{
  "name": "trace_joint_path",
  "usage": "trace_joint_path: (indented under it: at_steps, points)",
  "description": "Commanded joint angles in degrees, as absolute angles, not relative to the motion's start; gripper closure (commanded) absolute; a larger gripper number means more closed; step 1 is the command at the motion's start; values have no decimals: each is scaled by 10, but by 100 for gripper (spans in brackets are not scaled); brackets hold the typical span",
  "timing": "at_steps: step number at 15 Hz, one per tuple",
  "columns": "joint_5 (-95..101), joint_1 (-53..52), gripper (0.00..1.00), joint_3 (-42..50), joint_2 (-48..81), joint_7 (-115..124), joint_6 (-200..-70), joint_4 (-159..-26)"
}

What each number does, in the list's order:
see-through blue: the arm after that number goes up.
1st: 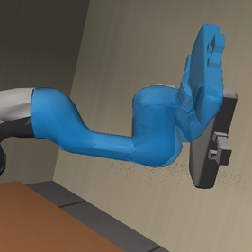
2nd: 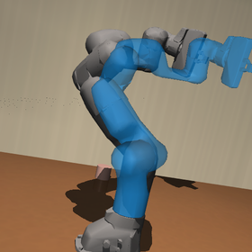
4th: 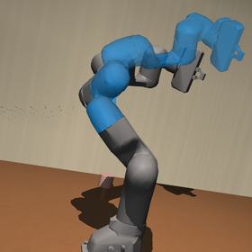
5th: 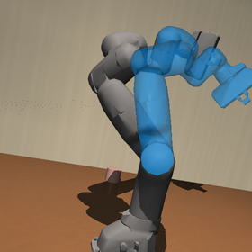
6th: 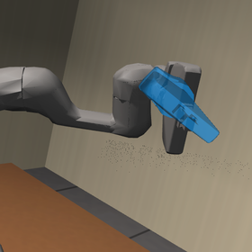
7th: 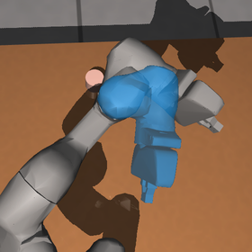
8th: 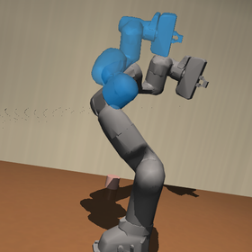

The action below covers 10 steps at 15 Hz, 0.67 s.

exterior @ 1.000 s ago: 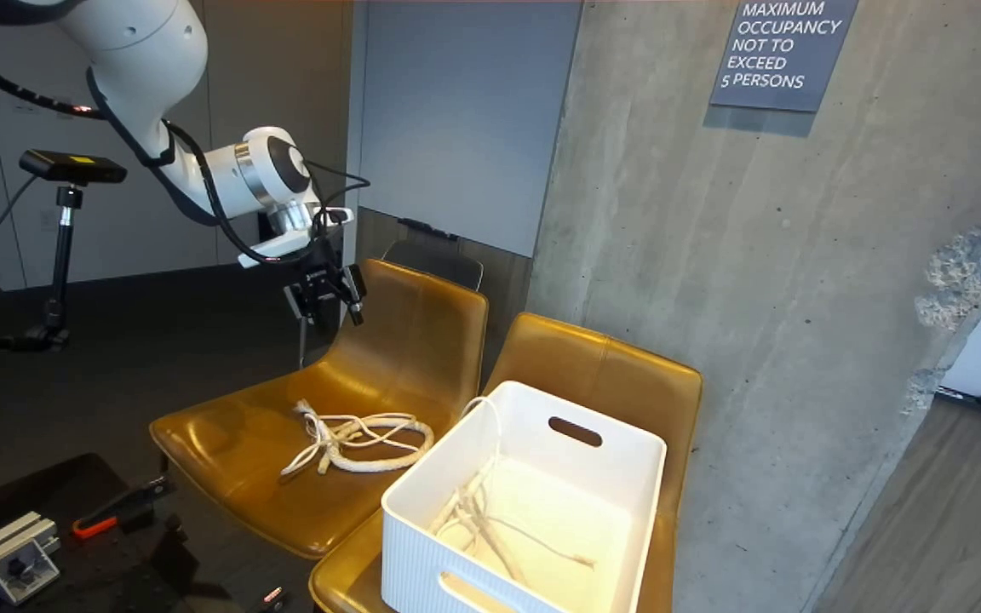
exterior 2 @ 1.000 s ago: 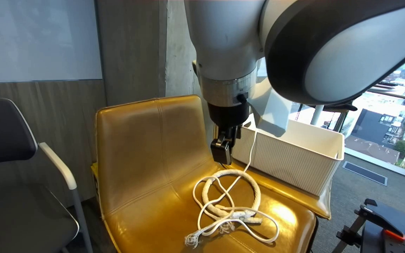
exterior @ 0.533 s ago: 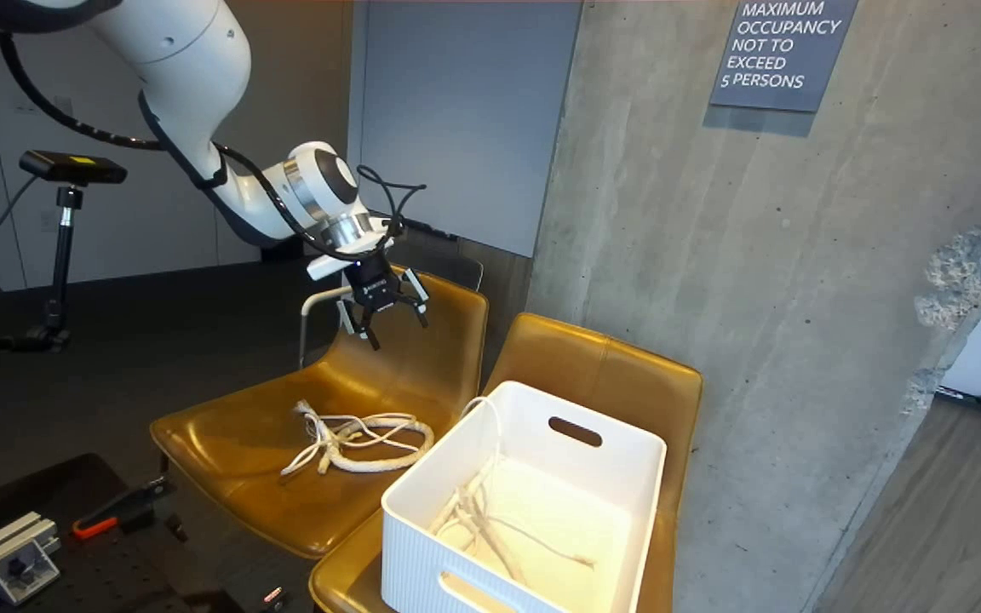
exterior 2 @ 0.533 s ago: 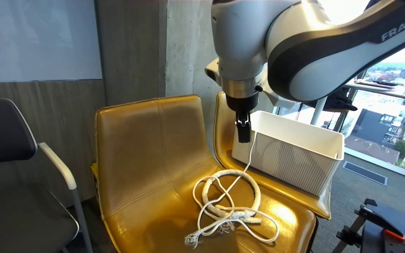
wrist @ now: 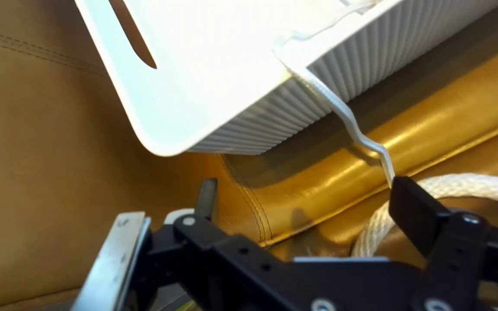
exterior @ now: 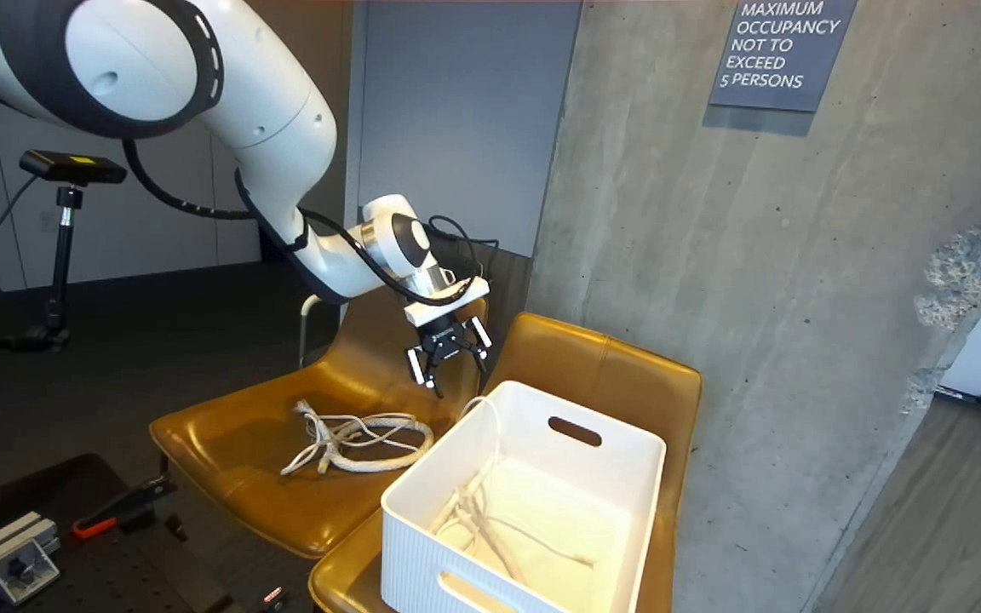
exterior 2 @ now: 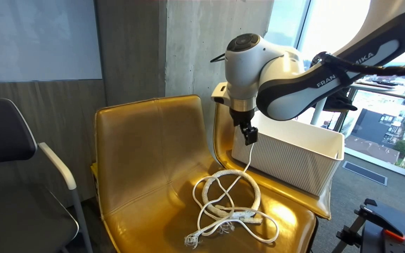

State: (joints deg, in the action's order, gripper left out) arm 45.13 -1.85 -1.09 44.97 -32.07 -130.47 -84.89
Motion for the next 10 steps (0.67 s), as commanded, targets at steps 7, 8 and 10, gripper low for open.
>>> trace_joint_path:
  at_steps: [7, 8, 10]
  points:
    - [405, -19, 0, -24, 493, -651, -1203, -763]
    - [408, -23, 0, -19, 495, -667, -1193, -763]
    - [416, -27, 0, -13, 498, -688, -1182, -766]
